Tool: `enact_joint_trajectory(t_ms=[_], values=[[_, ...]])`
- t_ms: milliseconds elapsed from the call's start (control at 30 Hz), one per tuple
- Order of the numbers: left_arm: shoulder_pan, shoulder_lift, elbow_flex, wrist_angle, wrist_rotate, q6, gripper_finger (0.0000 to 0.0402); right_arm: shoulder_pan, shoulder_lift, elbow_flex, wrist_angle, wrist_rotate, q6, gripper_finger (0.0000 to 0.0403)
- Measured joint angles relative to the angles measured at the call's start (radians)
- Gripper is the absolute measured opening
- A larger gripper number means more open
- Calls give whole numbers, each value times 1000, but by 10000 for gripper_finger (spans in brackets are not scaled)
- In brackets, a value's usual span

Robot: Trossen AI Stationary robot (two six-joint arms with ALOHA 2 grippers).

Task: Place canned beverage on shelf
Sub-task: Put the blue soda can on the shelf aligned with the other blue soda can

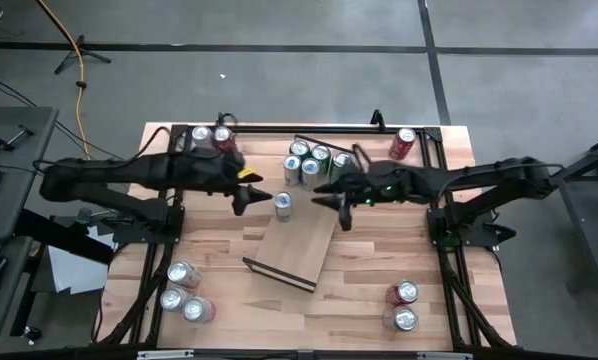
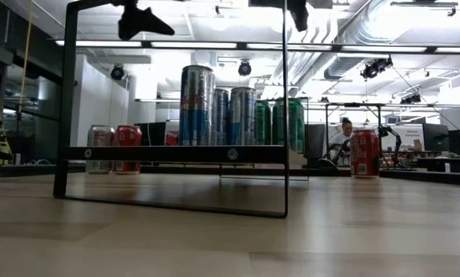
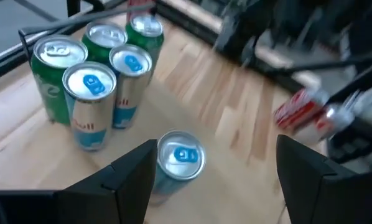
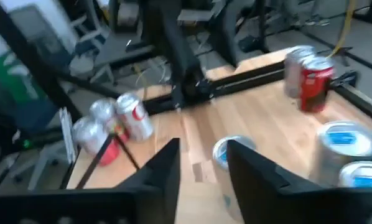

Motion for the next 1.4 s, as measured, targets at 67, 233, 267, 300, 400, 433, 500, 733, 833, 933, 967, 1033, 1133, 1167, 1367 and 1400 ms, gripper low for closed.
enact_joint_trajectory(t_ms=[67, 233, 267, 300, 400, 433, 500, 733, 833, 933, 967, 1033, 1133, 1167, 1367, 1400], values=[[0, -53, -44, 52, -2, -35, 248, 5, 43, 0, 24, -15, -17, 141], [0, -142, -72, 166, -79, -44, 248, 4, 127, 16, 60, -20, -22, 223], [0, -153, -70, 187, -93, -36, 248, 4, 143, 31, 55, -20, -22, 239], [0, -164, -71, 198, -106, -27, 248, 4, 161, 48, 53, -20, -26, 254], [0, -186, -71, 250, -131, -7, 248, 4, 216, 104, 36, -20, -96, 291], [0, -190, -71, 258, -133, -6, 248, 2, 237, 122, 27, -20, -125, 299], [0, -192, -71, 275, -132, -5, 248, -3, 279, 155, 0, -20, -161, 308], [0, -188, -71, 285, -132, -6, 248, -27, 402, 262, -61, -2, -251, 313], [0, -186, -71, 282, -132, -15, 248, -43, 428, 287, -67, 7, -260, 313], [0, -186, -71, 285, -129, -15, 248, -63, 431, 290, -84, -11, -284, 312], [0, -186, -71, 285, -129, -15, 248, -70, 431, 290, -95, -30, -302, 312], [0, -186, -71, 284, -129, -15, 248, -84, 431, 290, -123, -86, -328, 312], [0, -186, -71, 285, -129, -6, 248, -102, 435, 290, -142, -164, -347, 312], [0, -186, -71, 285, -129, -6, 248, -105, 441, 290, -138, -175, -360, 312], [0, -186, -71, 284, -129, -5, 248, -131, 465, 290, -134, -254, -467, 312], [0, -186, -71, 284, -129, -5, 248, -136, 469, 290, -131, -266, -484, 312]])
